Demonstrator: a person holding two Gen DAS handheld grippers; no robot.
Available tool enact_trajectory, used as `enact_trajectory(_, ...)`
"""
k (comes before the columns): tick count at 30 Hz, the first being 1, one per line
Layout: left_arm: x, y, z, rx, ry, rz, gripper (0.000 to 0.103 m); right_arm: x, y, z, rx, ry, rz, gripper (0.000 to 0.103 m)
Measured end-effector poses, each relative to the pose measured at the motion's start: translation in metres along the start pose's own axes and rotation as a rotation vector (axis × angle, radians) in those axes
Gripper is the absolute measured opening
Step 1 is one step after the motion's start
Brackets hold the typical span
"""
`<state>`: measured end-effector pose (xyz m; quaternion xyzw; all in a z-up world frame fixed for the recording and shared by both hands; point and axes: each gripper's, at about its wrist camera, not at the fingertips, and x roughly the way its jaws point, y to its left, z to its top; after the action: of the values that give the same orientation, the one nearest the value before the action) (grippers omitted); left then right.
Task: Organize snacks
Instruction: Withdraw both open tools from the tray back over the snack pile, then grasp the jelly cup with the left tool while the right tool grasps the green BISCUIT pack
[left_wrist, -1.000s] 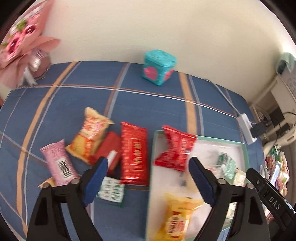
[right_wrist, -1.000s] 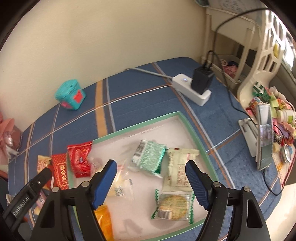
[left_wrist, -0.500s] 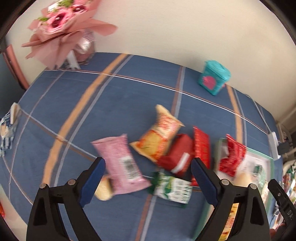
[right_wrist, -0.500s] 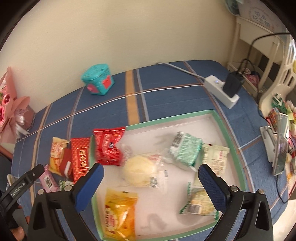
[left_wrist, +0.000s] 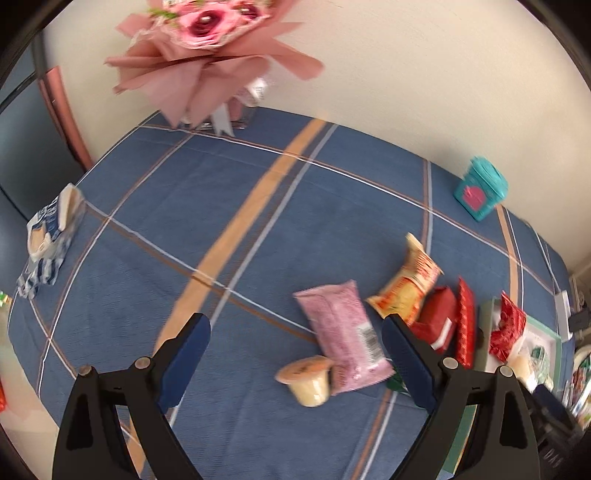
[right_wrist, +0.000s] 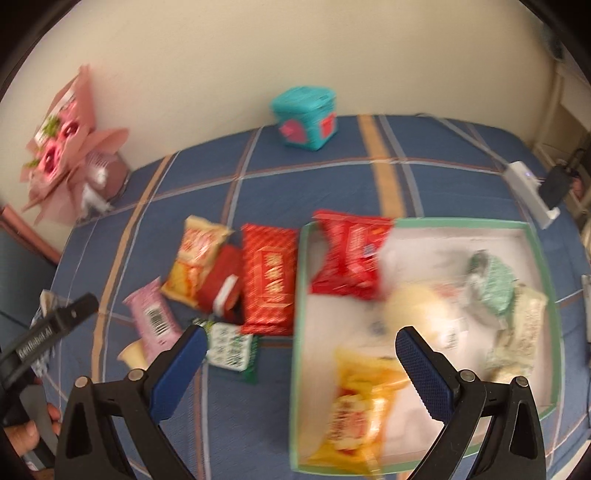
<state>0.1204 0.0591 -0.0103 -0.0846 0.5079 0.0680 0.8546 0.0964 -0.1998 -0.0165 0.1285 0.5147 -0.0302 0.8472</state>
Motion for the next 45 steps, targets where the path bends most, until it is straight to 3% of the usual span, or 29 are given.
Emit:
enact_trajectory(9, 0.003, 0.037, 0.003, -0.082, 0.004, -0.006, 0.094, 0.022, 0.062, -0.016, -0.104, 0.068, 0.063, 0.103)
enact_trajectory(14, 0.007, 0.04, -0.001, -0.091, 0.017, -0.022, 0.094, 0.031, 0.077, -0.019, -0.097, 0.085, 0.101, 0.103)
enact_trajectory(25, 0.055, 0.026, -0.022, -0.112, 0.175, -0.11, 0.094, 0.065, 0.068, -0.02, -0.051, 0.131, 0.074, 0.103)
enact_trajectory(31, 0.071, 0.024, -0.03, -0.127, 0.224, -0.097, 0.094, 0.078, 0.058, -0.023, -0.038, 0.166, 0.056, 0.101)
enact_trajectory(37, 0.08, 0.036, -0.037, -0.223, 0.25, -0.109, 0.094, 0.084, 0.054, -0.023, -0.049, 0.166, 0.031, 0.094)
enact_trajectory(45, 0.079, 0.023, -0.038, -0.181, 0.262, -0.118, 0.091, 0.092, 0.053, -0.022, -0.054, 0.169, 0.022, 0.091)
